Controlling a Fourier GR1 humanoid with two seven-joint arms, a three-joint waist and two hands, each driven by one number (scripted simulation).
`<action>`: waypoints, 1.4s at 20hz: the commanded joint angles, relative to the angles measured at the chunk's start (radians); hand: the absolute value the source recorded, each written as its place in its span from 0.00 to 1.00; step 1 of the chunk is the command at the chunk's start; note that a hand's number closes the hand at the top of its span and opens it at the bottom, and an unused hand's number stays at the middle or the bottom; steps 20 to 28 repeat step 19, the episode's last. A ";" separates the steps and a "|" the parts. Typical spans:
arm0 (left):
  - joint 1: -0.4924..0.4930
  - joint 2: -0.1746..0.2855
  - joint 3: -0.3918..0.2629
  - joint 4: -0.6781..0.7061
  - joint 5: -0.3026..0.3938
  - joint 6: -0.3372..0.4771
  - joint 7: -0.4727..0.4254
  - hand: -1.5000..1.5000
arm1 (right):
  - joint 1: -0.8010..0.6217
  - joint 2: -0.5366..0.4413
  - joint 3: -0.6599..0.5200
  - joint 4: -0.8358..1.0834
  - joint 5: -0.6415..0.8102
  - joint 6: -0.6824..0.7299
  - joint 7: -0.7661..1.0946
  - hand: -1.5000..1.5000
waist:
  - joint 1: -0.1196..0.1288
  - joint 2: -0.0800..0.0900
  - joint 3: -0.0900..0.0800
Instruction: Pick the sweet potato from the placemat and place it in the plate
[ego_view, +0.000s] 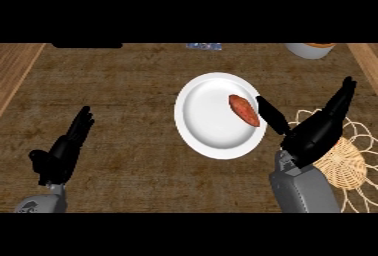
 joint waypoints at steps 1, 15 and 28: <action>0.019 0.022 0.019 -0.039 0.014 -0.008 0.020 0.50 | 0.192 0.001 0.125 -0.080 0.008 -0.267 0.145 0.00 | -0.006 -0.005 0.000; -0.040 -0.017 0.021 0.074 -0.028 0.010 -0.035 0.50 | 0.668 -0.101 0.379 -0.189 -0.103 -0.501 -0.110 0.00 | -0.015 0.003 -0.002; -0.015 -0.051 -0.008 0.011 -0.044 0.041 0.006 0.50 | 0.810 -0.055 0.456 -0.170 -0.054 -0.610 -0.198 0.00 | -0.020 0.000 -0.002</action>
